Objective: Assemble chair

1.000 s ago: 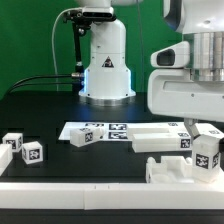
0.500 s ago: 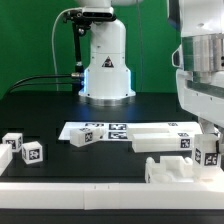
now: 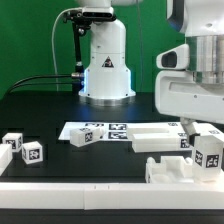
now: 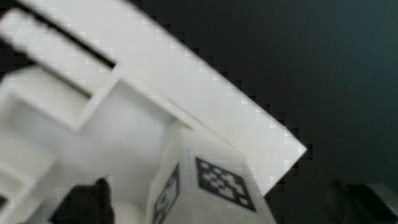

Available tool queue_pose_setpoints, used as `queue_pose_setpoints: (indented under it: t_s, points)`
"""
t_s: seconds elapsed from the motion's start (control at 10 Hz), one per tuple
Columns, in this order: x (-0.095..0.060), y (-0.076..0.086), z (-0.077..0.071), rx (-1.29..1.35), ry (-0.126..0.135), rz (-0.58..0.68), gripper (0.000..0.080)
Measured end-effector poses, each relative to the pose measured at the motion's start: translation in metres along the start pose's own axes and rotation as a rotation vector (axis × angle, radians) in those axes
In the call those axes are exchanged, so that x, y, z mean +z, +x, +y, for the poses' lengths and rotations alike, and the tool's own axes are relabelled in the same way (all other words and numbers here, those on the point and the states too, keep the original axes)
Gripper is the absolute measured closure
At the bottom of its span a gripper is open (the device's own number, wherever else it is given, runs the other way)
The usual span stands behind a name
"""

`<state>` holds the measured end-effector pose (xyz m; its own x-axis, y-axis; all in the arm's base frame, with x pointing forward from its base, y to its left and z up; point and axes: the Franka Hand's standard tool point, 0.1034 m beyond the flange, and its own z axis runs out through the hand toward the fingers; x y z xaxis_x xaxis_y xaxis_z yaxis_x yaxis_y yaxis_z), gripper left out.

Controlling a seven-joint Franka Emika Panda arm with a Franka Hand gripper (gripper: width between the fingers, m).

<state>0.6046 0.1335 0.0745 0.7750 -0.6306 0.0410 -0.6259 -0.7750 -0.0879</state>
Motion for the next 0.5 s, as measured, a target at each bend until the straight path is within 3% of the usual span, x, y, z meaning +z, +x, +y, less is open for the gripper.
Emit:
queue_pose_setpoints:
  t_s: [0.4, 0.5]
  points:
    - [0.0005, 0.0021, 0.0018, -0.276, -0.001, 0.002, 0.0151]
    - [-0.0008, 0.0044, 0.0009, -0.471, -0.010, 0.020, 0.0151]
